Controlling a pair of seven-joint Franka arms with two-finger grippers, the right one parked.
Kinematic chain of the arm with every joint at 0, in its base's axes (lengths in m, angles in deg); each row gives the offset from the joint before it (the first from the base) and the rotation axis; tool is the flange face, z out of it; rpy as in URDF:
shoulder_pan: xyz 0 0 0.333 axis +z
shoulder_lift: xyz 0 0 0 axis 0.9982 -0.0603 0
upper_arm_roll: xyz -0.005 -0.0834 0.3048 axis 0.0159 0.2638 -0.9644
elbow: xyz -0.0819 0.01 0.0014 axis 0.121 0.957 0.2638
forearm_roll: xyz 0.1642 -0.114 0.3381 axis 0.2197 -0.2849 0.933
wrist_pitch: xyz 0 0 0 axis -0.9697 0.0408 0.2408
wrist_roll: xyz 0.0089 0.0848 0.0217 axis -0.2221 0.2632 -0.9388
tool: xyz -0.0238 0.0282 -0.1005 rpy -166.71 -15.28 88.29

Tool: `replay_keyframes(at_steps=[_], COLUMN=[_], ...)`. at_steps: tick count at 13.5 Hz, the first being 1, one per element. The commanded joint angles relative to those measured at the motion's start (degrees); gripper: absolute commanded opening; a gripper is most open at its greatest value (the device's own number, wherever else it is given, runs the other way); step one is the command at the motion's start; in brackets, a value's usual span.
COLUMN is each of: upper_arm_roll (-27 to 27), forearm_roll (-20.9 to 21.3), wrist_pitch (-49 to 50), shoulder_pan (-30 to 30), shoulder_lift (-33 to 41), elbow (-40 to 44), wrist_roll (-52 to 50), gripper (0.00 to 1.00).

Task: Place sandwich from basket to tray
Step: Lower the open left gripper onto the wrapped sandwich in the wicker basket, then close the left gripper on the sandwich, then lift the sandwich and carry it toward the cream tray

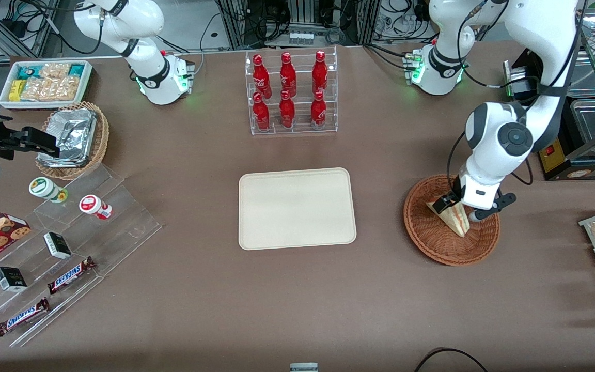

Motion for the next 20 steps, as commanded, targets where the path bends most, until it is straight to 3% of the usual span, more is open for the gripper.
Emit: replay_keyframes(at_steps=[1,3,4,5,6,7,11,15,20], upper_arm_roll=[-0.2,-0.3,-0.4,-0.4,-0.4,-0.5,-0.3,3.8,6.4], forearm_roll=[2.4,2.8,2.8,2.8,2.8,2.8,4.2,5.0,4.5], wrist_pitch=[-1.1,-2.8,-3.2,-3.2,-3.2,-3.1,3.3,25.8,31.2], shoulder_pan=[0.3,0.3,0.3,0.3,0.3,0.3,-0.3,-3.5,-18.0], shoulder_lift=[-0.9,-2.4,-2.9,-3.0,-2.9,-2.5,2.6,4.7,-2.6], elbow=[-0.3,-0.3,0.0,0.2,0.4,0.4,2.4,16.2,30.0], wrist_roll=[-1.3,-1.3,-1.4,-1.4,-1.4,-1.0,-0.4,-0.9,-4.8], gripper=[1.0,1.0,0.95,0.67,0.28,0.0,0.0,0.0,0.0])
